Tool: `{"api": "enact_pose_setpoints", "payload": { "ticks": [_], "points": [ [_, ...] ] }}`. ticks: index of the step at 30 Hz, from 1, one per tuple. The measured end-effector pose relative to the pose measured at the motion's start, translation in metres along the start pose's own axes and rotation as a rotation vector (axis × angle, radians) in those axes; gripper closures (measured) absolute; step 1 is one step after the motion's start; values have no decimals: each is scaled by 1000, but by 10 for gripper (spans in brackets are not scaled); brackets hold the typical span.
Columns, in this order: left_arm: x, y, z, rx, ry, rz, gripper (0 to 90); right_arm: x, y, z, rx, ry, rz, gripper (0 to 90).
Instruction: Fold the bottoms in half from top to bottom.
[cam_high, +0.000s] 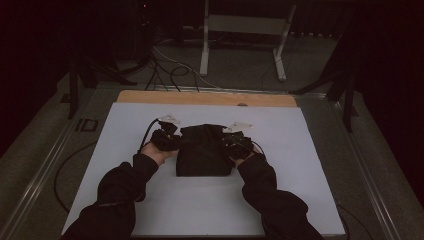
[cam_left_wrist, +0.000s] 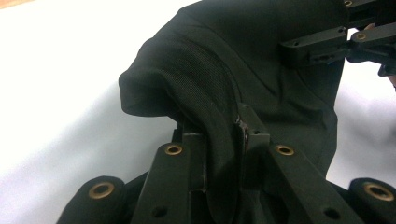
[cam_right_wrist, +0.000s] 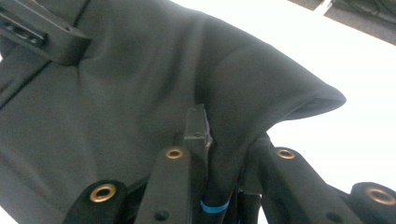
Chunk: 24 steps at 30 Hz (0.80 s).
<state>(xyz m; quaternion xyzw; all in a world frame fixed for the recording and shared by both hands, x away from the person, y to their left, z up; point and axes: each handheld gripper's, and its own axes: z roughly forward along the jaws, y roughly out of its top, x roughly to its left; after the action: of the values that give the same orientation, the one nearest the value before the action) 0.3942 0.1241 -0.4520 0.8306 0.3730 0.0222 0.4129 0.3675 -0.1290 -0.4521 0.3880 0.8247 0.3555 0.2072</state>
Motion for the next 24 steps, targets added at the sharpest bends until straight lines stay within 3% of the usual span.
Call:
{"api": "enact_pose_setpoints", "payload": {
  "ticks": [6,18,24],
  "points": [
    [8,0,8,3,17,-8,778,-5,0,14,21,4,41,775],
    [20,-2,25,16,43,-39,774,-10,-2,33,59,-18,41,772],
    [28,-5,33,27,46,-64,771,-13,-1,44,77,-9,64,770]
  ]
}}
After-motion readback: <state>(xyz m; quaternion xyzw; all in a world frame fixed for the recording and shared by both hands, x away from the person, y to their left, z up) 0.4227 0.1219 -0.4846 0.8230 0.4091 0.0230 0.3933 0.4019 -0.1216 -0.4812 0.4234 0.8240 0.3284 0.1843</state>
